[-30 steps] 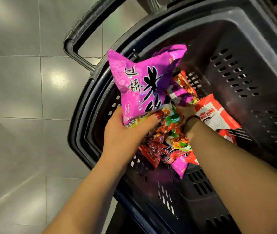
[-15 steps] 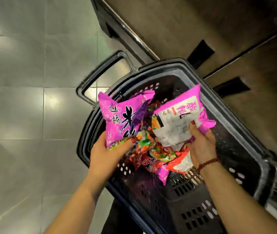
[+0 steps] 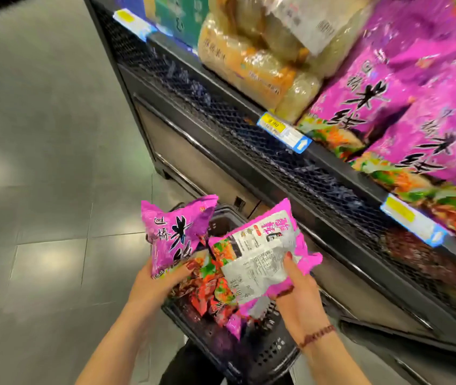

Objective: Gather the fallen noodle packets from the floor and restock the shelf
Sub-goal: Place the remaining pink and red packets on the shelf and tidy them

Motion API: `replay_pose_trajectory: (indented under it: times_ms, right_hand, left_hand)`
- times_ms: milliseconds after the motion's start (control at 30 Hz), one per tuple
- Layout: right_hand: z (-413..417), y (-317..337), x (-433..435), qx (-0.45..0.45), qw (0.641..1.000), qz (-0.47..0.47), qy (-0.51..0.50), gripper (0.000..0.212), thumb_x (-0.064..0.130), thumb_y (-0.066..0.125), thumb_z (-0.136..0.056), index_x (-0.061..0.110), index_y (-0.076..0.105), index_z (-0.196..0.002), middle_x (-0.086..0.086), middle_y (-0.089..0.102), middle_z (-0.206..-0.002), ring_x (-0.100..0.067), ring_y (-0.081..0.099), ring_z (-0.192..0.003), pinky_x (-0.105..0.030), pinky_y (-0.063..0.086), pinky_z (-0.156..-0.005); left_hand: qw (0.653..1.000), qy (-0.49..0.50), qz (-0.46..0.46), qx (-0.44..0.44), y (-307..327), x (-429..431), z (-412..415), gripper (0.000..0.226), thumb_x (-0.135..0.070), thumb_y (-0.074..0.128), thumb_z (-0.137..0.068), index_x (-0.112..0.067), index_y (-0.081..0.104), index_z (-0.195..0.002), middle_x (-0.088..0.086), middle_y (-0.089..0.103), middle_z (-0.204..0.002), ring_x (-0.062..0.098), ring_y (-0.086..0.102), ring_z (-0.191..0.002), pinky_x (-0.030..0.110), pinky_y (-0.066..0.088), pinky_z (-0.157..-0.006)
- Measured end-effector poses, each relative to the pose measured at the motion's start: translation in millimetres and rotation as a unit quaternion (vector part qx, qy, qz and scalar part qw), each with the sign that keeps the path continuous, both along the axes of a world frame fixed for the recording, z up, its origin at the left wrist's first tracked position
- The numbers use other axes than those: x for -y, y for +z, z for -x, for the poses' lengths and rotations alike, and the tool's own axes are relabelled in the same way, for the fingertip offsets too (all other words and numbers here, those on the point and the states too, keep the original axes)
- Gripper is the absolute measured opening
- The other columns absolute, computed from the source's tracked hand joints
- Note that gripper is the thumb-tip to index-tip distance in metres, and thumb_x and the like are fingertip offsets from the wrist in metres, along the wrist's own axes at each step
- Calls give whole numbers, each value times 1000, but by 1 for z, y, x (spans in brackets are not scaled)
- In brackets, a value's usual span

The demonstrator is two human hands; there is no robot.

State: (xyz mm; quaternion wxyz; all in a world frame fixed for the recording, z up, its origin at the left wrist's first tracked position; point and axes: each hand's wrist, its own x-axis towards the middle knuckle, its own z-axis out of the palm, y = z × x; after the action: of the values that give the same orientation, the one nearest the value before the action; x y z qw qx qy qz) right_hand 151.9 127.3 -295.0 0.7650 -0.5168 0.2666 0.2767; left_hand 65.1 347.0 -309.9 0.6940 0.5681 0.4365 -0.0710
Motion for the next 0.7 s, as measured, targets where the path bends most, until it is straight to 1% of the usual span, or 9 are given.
replay_pose_trajectory:
  times_ms: [67, 133, 233, 267, 367, 467, 533, 633, 700]
  right_hand:
    - [6, 37, 2, 15, 999, -28, -6, 39, 25, 56, -84, 8, 61, -119, -13, 70, -112, -27, 69, -98, -37, 58, -72]
    - [9, 66, 2, 14, 998, -52, -31, 48, 26, 55, -84, 8, 56, -129, -16, 66, -119, -32, 65, -107, -43, 58, -80]
    - [15, 104, 2, 23, 996, -64, -55, 60, 32, 69, -75, 11, 57, -130, -16, 68, -116, -34, 65, -104, -48, 53, -85]
    - [16, 115, 5, 36, 995, -75, -62, 56, 32, 72, -75, 13, 59, -126, -14, 71, -109, -32, 67, -96, -48, 55, -80]
    - [15, 144, 19, 74, 987, -104, -93, 23, 23, 51, -93, 16, 62, -111, -8, 75, -93, -25, 72, -78, -43, 60, -60]
    - [6, 163, 32, 139, 980, -89, -109, 41, 30, 53, -82, 16, 59, -120, -9, 72, -107, -26, 70, -94, -46, 57, -79]
    - [-2, 174, 39, 209, 970, -53, -112, 47, 32, 55, -79, 18, 57, -124, -2, 72, -109, -22, 68, -99, -45, 54, -89]
    - [-13, 189, 48, 318, 946, 43, -37, 59, 53, 79, -62, 26, 61, -112, 15, 72, -103, -3, 64, -102, -40, 42, -107]
    - [-19, 197, 58, 402, 911, 84, 38, 57, 44, 85, -64, 31, 64, -115, 15, 65, -121, -2, 53, -122, -38, 37, -111]
  left_hand:
    - [1000, -8, 17, 25, 36, 0, -5, 88, -46, 82, -27, -24, 65, -110, -2, 77, -88, 17, 72, -86, 29, 55, -73]
    - [998, -24, 20, 51, 67, -3, -11, 92, -46, 87, -26, -24, 64, -112, 0, 77, -92, 28, 70, -96, 46, 51, -93]
    - [995, -54, 11, 87, 100, -6, -21, 107, -54, 94, -15, -20, 66, -112, 6, 76, -98, 37, 66, -103, 59, 43, -102]
    - [994, -64, 8, 93, 110, -4, -25, 111, -57, 93, -8, -20, 65, -109, 5, 76, -95, 37, 65, -103, 57, 44, -102]
    - [989, -91, 31, 115, 130, 6, -33, 112, -61, 90, -5, -23, 66, -107, 7, 76, -96, 37, 64, -104, 53, 44, -100]
    - [981, -107, 72, 142, 148, 21, -41, 93, -56, 94, -21, -21, 72, -103, 15, 73, -106, 33, 63, -105, 48, 46, -98]
    - [973, -127, 99, 164, 159, 37, -48, 73, -36, 92, -46, -14, 69, -111, 15, 74, -102, 29, 69, -94, 41, 56, -84]
    - [966, -126, 124, 190, 179, 69, -67, 36, -13, 68, -78, -4, 64, -113, 12, 76, -87, 21, 72, -69, 30, 59, -57]
    - [963, -117, 130, 207, 184, 89, -81, 28, -9, 59, -90, -5, 61, -117, 11, 75, -85, 21, 71, -67, 29, 58, -56]
